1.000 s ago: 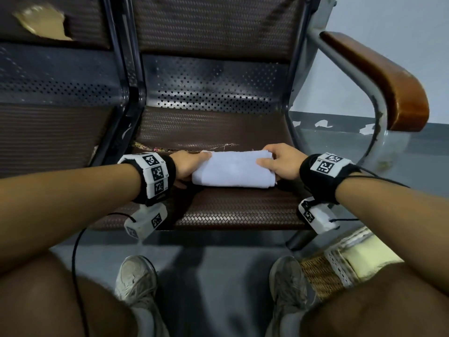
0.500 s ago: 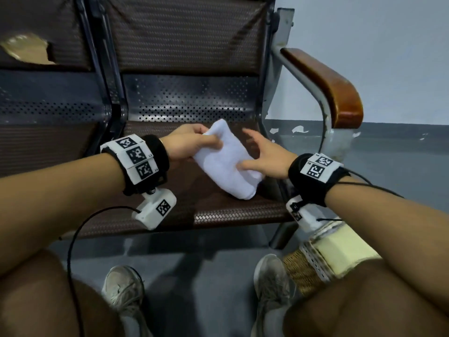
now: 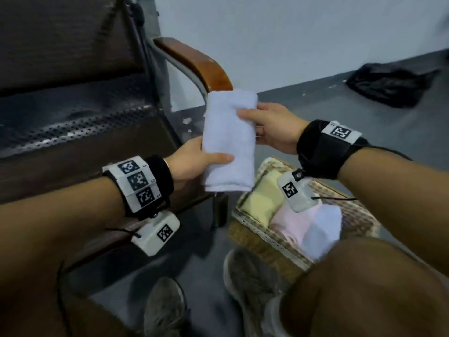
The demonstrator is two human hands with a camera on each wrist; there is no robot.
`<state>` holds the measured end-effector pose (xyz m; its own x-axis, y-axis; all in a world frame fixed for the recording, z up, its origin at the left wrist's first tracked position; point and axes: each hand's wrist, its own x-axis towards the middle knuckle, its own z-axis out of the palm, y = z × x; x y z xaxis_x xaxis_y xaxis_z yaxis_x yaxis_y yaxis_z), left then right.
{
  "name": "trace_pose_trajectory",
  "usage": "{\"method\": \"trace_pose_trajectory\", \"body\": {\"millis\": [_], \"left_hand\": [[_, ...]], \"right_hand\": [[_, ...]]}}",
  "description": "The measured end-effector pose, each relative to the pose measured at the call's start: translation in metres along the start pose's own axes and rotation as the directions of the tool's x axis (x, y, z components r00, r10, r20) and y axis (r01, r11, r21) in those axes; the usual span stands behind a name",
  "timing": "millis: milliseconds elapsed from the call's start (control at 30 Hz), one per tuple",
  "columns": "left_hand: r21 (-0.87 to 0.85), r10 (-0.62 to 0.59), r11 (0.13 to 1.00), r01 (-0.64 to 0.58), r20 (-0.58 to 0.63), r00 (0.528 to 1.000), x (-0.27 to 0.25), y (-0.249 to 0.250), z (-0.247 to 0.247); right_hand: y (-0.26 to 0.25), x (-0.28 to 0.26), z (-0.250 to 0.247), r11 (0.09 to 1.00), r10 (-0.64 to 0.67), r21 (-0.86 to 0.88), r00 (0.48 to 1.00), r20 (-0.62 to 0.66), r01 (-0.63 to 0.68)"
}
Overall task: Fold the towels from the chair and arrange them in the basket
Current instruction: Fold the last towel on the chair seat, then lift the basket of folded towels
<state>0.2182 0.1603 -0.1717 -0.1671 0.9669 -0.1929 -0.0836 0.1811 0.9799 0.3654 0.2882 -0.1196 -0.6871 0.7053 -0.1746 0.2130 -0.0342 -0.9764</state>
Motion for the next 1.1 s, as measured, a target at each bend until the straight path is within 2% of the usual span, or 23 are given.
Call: {"method": "trace_pose_trajectory", "body": {"millis": [100,267,333,400,500,600,700,767,800,867,933,1000,1033,1100], "left_hand": [[0.008,-0.103,0.995,0.103,0.113,0.988,0.030,-0.022,0.060],[0.082,-0.259,0.966,0.247,0.225,0.939,0.063,-0.079,0.168],[0.199,-0.322,0.939,0.279,0.233,0.918,0.073,-0.106,0.202],[0.361,-0.360,0.897,0.256,0.261,0.895,0.082,-0.135,0.230],[0.620,-0.395,0.761,0.192,0.208,0.895,0.091,-0.170,0.257],[0.754,-0.388,0.637,0.162,0.132,0.912,0.099,-0.188,0.268],[0.810,-0.469,0.568,0.146,0.173,0.866,0.112,-0.181,0.269],[0.735,-0.510,0.632,0.246,0.156,0.846,0.129,-0.162,0.261],[0.685,-0.490,0.677,0.268,0.148,0.859,0.140,-0.149,0.254],[0.594,-0.359,0.768,0.238,0.092,0.929,0.168,-0.124,0.239],[0.593,-0.168,0.788,0.165,-0.052,0.985,0.199,-0.102,0.220],[0.654,-0.037,0.741,0.153,-0.188,0.981,0.230,-0.091,0.199],[0.693,-0.047,0.696,0.190,-0.221,0.974,0.246,-0.091,0.189],[0.829,-0.183,0.501,0.250,-0.181,0.966,0.272,-0.098,0.174]], "right_hand": [[0.032,-0.029,-0.066,0.995,0.100,0.013,0.975,-0.199,-0.099],[0.125,-0.083,-0.158,0.948,0.298,0.025,0.855,-0.424,-0.318],[0.165,-0.102,-0.180,0.916,0.361,0.016,0.807,-0.467,-0.400],[0.200,-0.116,-0.197,0.888,0.412,0.028,0.767,-0.492,-0.459],[0.244,-0.125,-0.208,0.849,0.463,0.006,0.737,-0.492,-0.528],[0.275,-0.120,-0.204,0.798,0.418,-0.184,0.748,-0.516,-0.573],[0.282,-0.112,-0.205,0.719,0.367,-0.367,0.771,-0.520,-0.590],[0.277,-0.107,-0.214,0.698,0.357,-0.408,0.781,-0.513,-0.588],[0.271,-0.105,-0.221,0.694,0.344,-0.417,0.779,-0.524,-0.587],[0.261,-0.100,-0.239,0.724,0.293,-0.389,0.764,-0.574,-0.570],[0.253,-0.095,-0.260,0.778,0.220,-0.346,0.743,-0.632,-0.524],[0.252,-0.092,-0.284,0.794,0.174,-0.321,0.699,-0.693,-0.516],[0.257,-0.090,-0.296,0.765,0.171,-0.333,0.672,-0.720,-0.551],[0.276,-0.086,-0.318,0.651,0.261,-0.351,0.632,-0.729,-0.674]]}}
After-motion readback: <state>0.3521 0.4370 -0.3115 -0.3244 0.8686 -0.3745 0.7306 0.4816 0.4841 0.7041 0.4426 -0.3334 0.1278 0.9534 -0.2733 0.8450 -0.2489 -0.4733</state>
